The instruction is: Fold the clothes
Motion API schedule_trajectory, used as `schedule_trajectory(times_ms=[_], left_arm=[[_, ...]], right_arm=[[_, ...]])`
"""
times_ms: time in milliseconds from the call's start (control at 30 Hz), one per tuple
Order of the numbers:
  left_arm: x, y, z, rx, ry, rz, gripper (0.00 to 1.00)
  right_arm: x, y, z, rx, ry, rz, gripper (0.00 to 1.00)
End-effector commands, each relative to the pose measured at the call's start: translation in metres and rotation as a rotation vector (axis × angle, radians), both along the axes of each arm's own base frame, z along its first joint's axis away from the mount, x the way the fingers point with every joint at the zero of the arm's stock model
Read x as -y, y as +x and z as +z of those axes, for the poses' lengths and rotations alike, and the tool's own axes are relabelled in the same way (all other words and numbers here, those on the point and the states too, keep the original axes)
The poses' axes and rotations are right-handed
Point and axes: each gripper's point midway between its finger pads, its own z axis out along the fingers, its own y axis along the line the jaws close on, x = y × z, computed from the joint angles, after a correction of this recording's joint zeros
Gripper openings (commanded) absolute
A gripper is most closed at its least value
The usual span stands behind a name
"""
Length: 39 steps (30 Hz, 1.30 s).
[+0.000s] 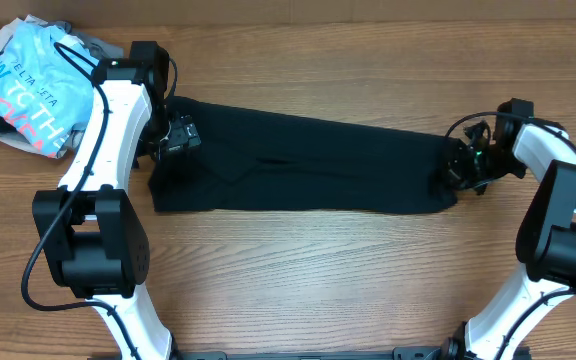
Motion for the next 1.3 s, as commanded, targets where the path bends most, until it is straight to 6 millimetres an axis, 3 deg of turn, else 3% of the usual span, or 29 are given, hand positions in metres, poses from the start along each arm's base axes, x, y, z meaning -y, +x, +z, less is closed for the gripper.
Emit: schedule_trajectory(times_ms=[0, 200, 467, 567, 667, 967, 1167, 1200, 1267], left_arm=[[-0.005, 0.002, -0.001, 0.003, 0.012, 0.029, 1.00], [-0.005, 0.003, -0.001, 0.005, 0.012, 0.029, 1.00], [-0.003, 0.004, -0.001, 0.013, 0.005, 0.036, 1.00], [-0.003, 0.004, -0.001, 0.012, 0.005, 0.036, 1.00], [-0.003, 0.004, -0.001, 0.013, 0.005, 0.036, 1.00], [-0.003, 0.003, -0.001, 0.008, 0.005, 0.036, 1.00], [-0.003, 0.002, -0.001, 0.003, 0.005, 0.035, 1.00], [-0.003, 0.001, -0.001, 0.001, 0.005, 0.036, 1.00], [-0.003, 0.001, -0.001, 0.001, 0.005, 0.036, 1.00]], right_arm=[[0.041, -0.013, -0.021, -0.105, -0.135, -0.074, 0.04], [0.065, -0.013, 0.004, -0.114, -0.264, -0.129, 0.04], [0.053, -0.002, 0.044, -0.049, -0.434, -0.151, 0.04], [0.030, 0.008, 0.065, 0.029, -0.481, -0.101, 0.04], [0.009, 0.014, 0.074, 0.071, -0.495, -0.056, 0.04], [-0.063, 0.016, 0.067, 0.107, -0.487, 0.073, 0.04], [-0.094, 0.014, 0.065, 0.138, -0.477, 0.134, 0.04], [-0.096, 0.013, 0.064, 0.136, -0.477, 0.141, 0.10], [-0.100, 0.010, 0.061, 0.133, -0.475, 0.154, 0.34]])
